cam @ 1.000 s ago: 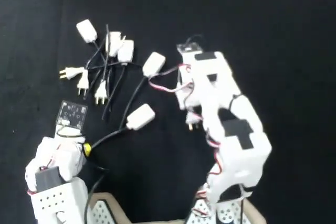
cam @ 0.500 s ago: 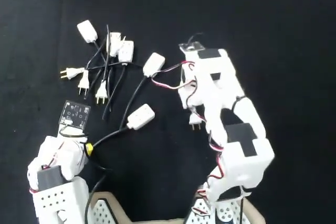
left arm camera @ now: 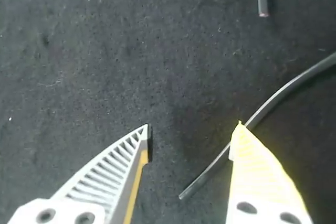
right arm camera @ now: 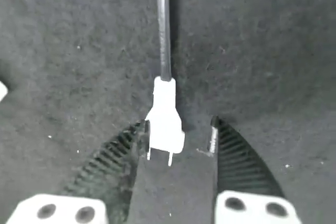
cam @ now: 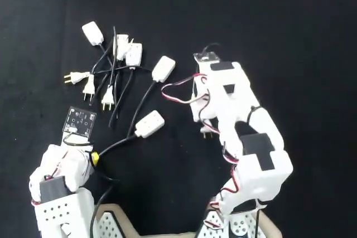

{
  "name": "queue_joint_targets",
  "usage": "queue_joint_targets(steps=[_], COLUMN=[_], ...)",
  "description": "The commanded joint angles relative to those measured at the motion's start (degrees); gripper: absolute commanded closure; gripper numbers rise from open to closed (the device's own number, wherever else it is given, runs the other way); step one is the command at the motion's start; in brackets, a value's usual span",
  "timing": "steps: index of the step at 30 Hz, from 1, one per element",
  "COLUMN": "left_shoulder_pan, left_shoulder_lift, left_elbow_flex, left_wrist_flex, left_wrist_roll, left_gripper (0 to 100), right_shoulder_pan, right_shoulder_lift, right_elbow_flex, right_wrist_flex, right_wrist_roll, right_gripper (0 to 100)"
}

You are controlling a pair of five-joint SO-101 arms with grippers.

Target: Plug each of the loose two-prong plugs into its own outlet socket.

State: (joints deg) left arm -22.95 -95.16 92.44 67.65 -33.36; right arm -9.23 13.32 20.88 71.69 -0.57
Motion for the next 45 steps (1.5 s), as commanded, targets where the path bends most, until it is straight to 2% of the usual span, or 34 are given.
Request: queue_joint_targets(steps=[1,7,12,24,26,31,33,35,41,45], left_shoulder_pan=[0.4,0.4,0.4,0.4,0.48,0.57,0.57,0.57,0.57,0.57], left_shoulder_lift=[-0.35,-0.35,-0.35,-0.35,-0.35,-0.35,-0.35,-0.35,-0.35,-0.35], left_elbow_flex=[-0.31,-0.31,-0.31,-0.31,-0.31,-0.31,-0.31,-0.31,-0.31,-0.31], left_wrist_flex=[0.53,0.62,0.62,0.62,0.62,0.62,0.62,0.62,0.62,0.62], left_wrist_roll=[-0.53,-0.53,-0.53,-0.53,-0.53,-0.53,-0.53,-0.53,-0.53,-0.53], left_gripper=[75,75,75,75,75,75,75,75,75,75], right_shoulder_pan=[-0.09,-1.05,-2.37,-2.2,-2.29,-1.93,-1.93,-1.49,0.88,0.7], right_shoulder_lift=[-2.24,1.45,1.1,-6.73,-7.34,-6.46,-6.2,-6.29,-7.52,-7.6], right_elbow_flex=[2.24,1.8,1.63,2.07,1.89,1.98,2.07,2.07,2.42,3.82], right_wrist_flex=[-4.48,-5.89,-4.84,-4.31,-1.85,0.88,0.88,1.05,1.41,1.05], right_wrist_roll=[-0.53,-0.97,-2.37,-2.37,-2.37,-2.81,-2.81,-2.81,-2.37,-1.58], right_gripper=[81.2,82.0,95.9,95.9,92.8,65.7,61.8,65.1,87.4,86.5])
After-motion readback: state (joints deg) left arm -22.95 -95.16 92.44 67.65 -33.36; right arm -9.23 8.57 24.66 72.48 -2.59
